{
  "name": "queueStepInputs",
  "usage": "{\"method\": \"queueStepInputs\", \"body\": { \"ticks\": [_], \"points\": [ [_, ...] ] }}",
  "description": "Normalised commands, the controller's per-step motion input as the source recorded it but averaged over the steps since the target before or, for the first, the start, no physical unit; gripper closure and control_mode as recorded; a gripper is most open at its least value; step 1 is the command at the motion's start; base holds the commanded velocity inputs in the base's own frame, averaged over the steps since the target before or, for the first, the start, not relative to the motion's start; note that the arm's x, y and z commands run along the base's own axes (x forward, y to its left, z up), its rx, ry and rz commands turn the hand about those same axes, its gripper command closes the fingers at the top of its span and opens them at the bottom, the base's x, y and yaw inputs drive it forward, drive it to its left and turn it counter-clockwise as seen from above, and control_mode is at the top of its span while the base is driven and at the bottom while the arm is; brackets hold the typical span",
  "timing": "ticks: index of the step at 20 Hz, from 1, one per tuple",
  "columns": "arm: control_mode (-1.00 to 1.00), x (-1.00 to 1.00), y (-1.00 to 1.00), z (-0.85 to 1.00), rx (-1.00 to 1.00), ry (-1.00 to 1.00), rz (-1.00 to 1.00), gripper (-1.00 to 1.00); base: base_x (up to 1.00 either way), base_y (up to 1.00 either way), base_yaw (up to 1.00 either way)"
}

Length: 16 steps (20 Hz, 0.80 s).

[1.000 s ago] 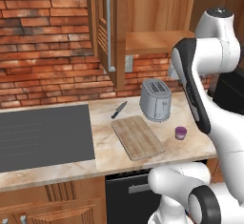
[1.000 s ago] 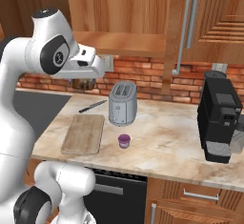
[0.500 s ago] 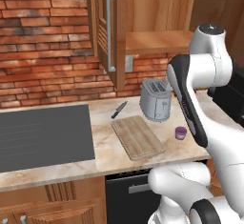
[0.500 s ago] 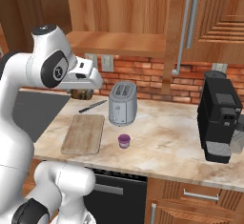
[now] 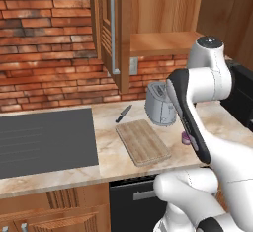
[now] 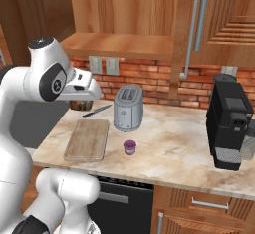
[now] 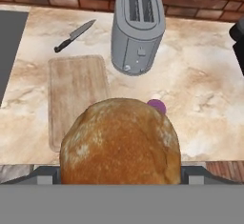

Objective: Pick the bread, place it on the cutting board, pick the jam, place it on the counter, and close the cabinet.

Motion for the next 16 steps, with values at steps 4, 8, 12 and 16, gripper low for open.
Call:
{"method": "queueStepInputs", "body": {
  "ticks": [4, 8, 12, 16],
  "points": [
    [-1.0, 0.03, 0.14, -0.18, 0.0, 0.0, 0.0, 1.0, 0.0, 0.0, 0.0],
    [-1.0, 0.07, 0.13, -0.17, 0.0, 0.0, 0.0, 1.0, 0.0, 0.0, 0.0],
    [-1.0, 0.1, 0.13, -0.15, 0.0, 0.0, 0.0, 1.0, 0.0, 0.0, 0.0],
    [-1.0, 0.18, 0.18, -0.19, 0.0, 0.0, 0.0, 1.0, 0.0, 0.0, 0.0]
  ]
}}
